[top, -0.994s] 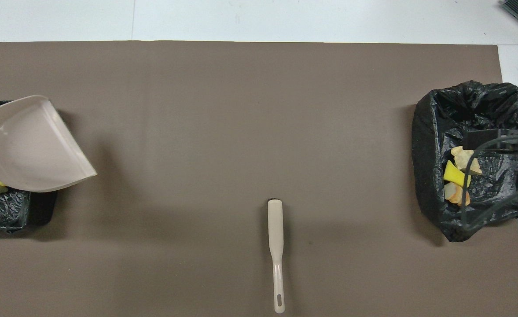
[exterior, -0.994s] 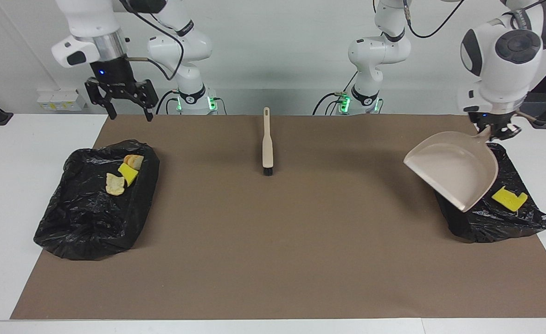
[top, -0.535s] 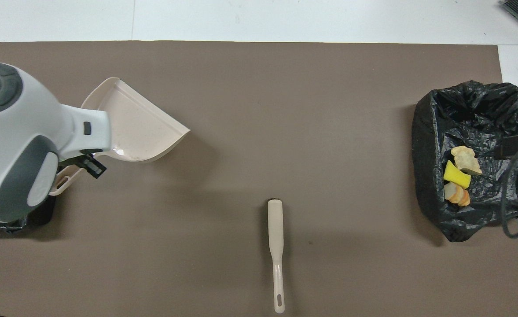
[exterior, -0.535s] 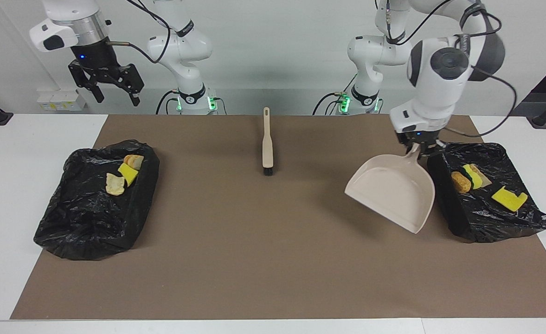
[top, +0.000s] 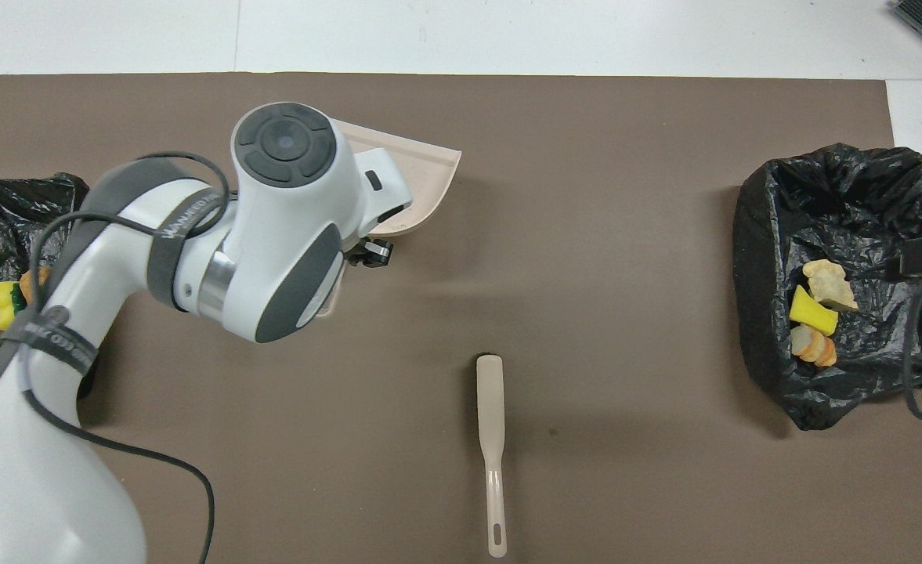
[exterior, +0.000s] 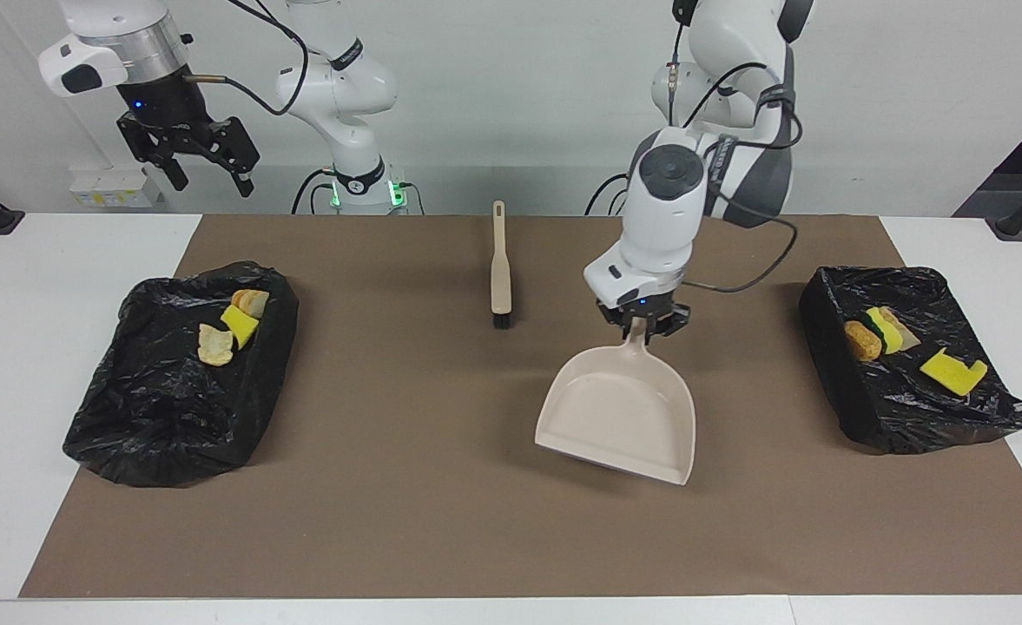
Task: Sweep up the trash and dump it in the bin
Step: 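Bring the empty dustpan back and set it mid-table with the left gripper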
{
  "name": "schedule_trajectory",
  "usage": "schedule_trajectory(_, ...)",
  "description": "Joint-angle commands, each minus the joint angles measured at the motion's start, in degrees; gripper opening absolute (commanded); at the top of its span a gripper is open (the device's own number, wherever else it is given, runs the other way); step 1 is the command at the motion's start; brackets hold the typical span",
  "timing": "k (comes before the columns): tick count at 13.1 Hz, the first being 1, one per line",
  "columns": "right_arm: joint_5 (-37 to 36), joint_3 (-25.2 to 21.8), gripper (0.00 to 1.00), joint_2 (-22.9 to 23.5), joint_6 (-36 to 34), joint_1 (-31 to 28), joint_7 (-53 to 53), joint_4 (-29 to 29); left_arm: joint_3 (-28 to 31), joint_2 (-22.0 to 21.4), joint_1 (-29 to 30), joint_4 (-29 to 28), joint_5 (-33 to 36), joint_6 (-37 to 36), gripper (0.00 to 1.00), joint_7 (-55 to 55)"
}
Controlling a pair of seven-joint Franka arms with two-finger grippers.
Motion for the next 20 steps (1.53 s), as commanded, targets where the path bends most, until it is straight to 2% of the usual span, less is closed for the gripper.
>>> schedule_trajectory(1, -0.24, 0.31, 1.0, -0.14, -0.56, -0.21, -1.05, 0.42, 1.26, 3.61, -3.18, 5.62, -0.98, 0.42, 0.0, -7.75)
schedule_trajectory(3, -0.33, 0.31, 1.0, -0.57, 1.36, -0.3, -3.32, -1.07, 1.35, 7.46, -6.34, 9.48, -0.8, 0.68, 0.0, -14.85)
schedule_trajectory(5, -0.42, 0.31, 1.0, -0.75, 1.98, -0.65, -7.37, -1.34, 1.61, 9.23, -8.79, 11.0, -0.54, 0.68, 0.0, -17.43)
schedule_trajectory(7, -1.73, 0.31, 1.0, -0.75, 1.64, -0.39, -7.47, -1.34, 2.14, 16.67, -11.35, 18.08, 0.25, 0.51, 0.0, -24.35)
schedule_trajectory(8, -2.96, 0.31, 1.0, -0.84, 1.46, -0.3, -7.47, -1.34, 2.14, 18.02, -11.79, 18.99, 0.34, 0.77, 0.0, -24.82)
schedule_trajectory(16, -2.36, 0.31, 1.0, -0.84, 1.2, -0.3, -6.94, -1.43, 1.79, 19.7, -13.64, 18.12, -0.62, 1.74, 0.0, -25.35)
schedule_trajectory(20, -2.0, 0.31, 1.0, -0.84, 1.19, -0.3, -7.46, -1.43, 1.96, 19.26, -13.2, 16.36, -2.04, 4.81, 0.6, -25.17)
